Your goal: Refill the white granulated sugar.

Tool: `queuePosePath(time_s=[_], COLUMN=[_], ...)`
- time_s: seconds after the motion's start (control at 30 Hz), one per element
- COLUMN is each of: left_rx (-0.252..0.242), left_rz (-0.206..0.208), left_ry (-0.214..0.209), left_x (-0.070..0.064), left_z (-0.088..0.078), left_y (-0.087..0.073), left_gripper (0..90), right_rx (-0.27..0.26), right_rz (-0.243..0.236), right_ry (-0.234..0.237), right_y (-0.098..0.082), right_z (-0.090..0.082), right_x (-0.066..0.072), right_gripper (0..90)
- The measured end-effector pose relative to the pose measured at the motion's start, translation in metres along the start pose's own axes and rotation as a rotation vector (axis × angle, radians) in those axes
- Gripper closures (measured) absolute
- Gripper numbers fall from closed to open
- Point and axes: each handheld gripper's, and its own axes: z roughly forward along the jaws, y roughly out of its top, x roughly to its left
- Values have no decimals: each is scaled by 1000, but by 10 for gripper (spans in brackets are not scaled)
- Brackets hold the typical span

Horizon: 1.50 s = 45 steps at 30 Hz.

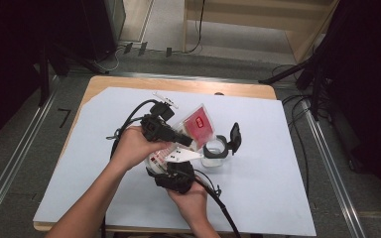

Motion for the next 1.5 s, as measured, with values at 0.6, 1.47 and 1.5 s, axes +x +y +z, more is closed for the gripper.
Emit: queuePosePath(time_s=[0.6, 1.47, 1.5], left_rx=[56, 24, 28], left_rz=[2, -1, -4], left_ry=[42, 62, 58], left_x=[-16, -15, -14], left_z=[-12, 0, 0], left_y=[5, 22, 24], left_gripper=[692, 810, 803], right_rx=[-77, -71, -74], right_rz=[87, 74, 80], right_ry=[9, 27, 36], right_y=[-4, 6, 7], right_z=[-6, -8, -8], right_x=[-2, -2, -2], right_gripper=[604, 585, 569])
